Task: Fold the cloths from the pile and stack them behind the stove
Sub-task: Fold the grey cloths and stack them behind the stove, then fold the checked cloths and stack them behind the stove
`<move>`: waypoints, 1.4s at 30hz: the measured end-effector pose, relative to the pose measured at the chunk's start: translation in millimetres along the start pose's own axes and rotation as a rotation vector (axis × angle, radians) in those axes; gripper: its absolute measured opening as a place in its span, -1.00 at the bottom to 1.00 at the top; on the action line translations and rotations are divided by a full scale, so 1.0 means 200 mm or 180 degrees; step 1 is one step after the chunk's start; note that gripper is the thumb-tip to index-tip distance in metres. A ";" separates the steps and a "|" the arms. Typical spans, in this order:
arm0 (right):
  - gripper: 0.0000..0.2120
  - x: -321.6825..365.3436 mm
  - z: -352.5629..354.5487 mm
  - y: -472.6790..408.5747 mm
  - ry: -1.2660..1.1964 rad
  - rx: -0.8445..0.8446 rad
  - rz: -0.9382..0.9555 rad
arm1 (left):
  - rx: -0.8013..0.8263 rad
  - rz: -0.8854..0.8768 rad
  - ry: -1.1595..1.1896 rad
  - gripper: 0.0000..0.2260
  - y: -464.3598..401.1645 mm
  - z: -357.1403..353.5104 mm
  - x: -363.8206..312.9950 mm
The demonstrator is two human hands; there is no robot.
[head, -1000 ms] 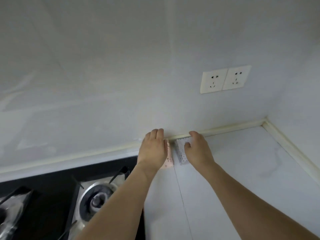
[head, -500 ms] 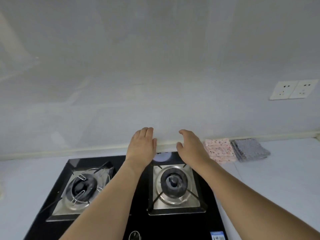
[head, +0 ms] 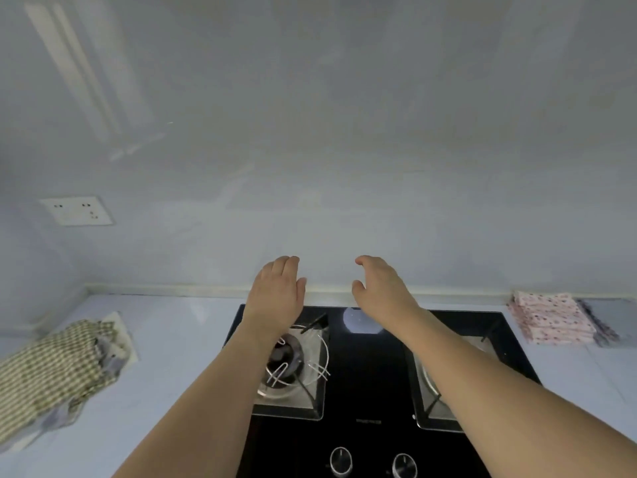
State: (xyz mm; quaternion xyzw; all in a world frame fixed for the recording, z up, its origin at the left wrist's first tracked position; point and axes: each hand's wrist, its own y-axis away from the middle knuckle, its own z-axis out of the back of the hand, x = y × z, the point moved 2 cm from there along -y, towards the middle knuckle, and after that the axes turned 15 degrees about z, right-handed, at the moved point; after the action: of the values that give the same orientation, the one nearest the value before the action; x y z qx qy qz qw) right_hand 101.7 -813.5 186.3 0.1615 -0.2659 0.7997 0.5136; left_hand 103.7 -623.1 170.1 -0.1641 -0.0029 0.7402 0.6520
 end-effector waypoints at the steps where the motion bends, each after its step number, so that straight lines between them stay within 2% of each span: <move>1: -0.53 0.09 -0.07 -0.04 -0.0025 -0.0004 -0.0009 | 0.0027 0.0002 -0.0006 -0.60 -0.02 0.02 0.11; 14: -0.54 0.86 -0.72 -0.38 -0.0246 0.0439 0.0340 | 0.0030 0.0449 0.0034 -0.62 -0.02 0.26 1.20; 23: -0.57 1.43 -1.27 -0.58 -0.0168 0.0576 0.0403 | 0.0379 0.0654 0.0077 -0.60 -0.01 0.33 2.07; 30: -0.61 1.85 -1.77 -0.69 -0.0206 0.1149 0.0707 | 0.0667 0.1053 0.0213 -0.70 0.09 0.35 2.76; 36: -0.66 1.92 -2.27 -0.72 -0.0110 0.1593 0.1186 | 0.1085 0.1174 0.0208 -0.78 0.20 0.14 3.13; 39: -0.69 1.88 -2.56 -0.74 -0.0139 0.1517 0.1453 | 0.1246 0.0951 0.0284 -0.84 0.22 -0.04 3.27; 42: -0.73 1.80 -2.80 -0.72 -0.0191 0.1172 0.1815 | 0.1065 0.0606 0.0453 -0.92 0.25 -0.21 3.37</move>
State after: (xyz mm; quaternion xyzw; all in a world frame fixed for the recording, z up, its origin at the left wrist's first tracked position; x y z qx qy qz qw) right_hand 88.6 -169.8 -37.4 0.1942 -0.1664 0.9406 0.2234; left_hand 0.9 10.9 -42.3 -0.1049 0.1817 0.7752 0.5958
